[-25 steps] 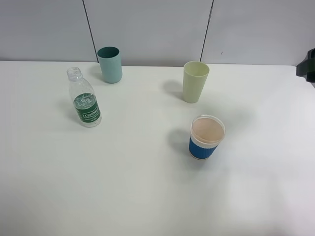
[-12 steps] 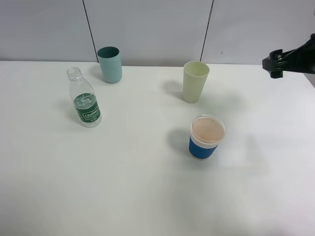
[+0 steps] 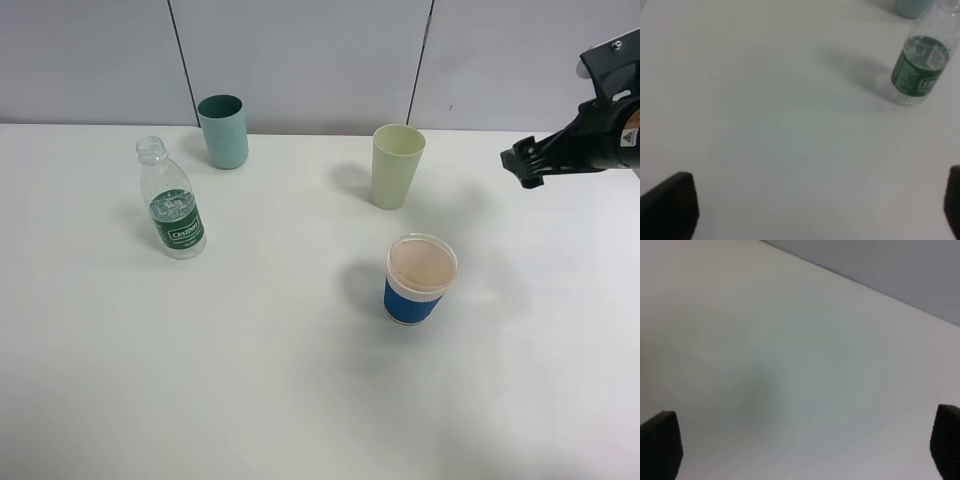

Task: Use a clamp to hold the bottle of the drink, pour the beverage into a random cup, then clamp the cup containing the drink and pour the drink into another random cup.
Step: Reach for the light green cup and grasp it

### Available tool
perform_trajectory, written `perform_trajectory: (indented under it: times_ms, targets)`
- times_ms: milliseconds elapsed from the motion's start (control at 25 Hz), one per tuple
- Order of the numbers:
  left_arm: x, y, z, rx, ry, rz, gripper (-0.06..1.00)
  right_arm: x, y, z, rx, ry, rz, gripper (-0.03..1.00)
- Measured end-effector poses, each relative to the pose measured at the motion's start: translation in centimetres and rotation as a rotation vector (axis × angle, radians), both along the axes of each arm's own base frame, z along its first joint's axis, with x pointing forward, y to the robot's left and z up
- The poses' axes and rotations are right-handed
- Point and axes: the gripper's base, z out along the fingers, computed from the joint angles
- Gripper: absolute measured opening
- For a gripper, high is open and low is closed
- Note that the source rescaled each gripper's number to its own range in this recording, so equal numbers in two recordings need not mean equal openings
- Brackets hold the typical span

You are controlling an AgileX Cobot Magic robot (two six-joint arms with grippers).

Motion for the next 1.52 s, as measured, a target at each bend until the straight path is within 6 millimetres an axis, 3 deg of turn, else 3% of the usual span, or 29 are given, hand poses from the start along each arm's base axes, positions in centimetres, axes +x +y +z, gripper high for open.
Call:
perform_trajectory:
  times_ms: [640,1080,1320,1520]
  targets:
    - [0.0,0.0,0.0,0.000,0.000,0.000,1.00,1.8,2.3,-5.9,0.087,0.033,0.265,1.00]
    - [0.0,0.0,0.0,0.000,0.001,0.000,1.00,2.3,1.7,-7.7,0.197,-0.035,0.321,1.00]
    - [0.0,0.0,0.0,0.000,0.002,0.000,1.00,2.5,2.4,-9.2,0.290,-0.077,0.390,1.00]
    - [0.0,0.0,0.0,0.000,0.002,0.000,1.00,3.9,2.7,-10.4,0.320,-0.083,0.437,1.00]
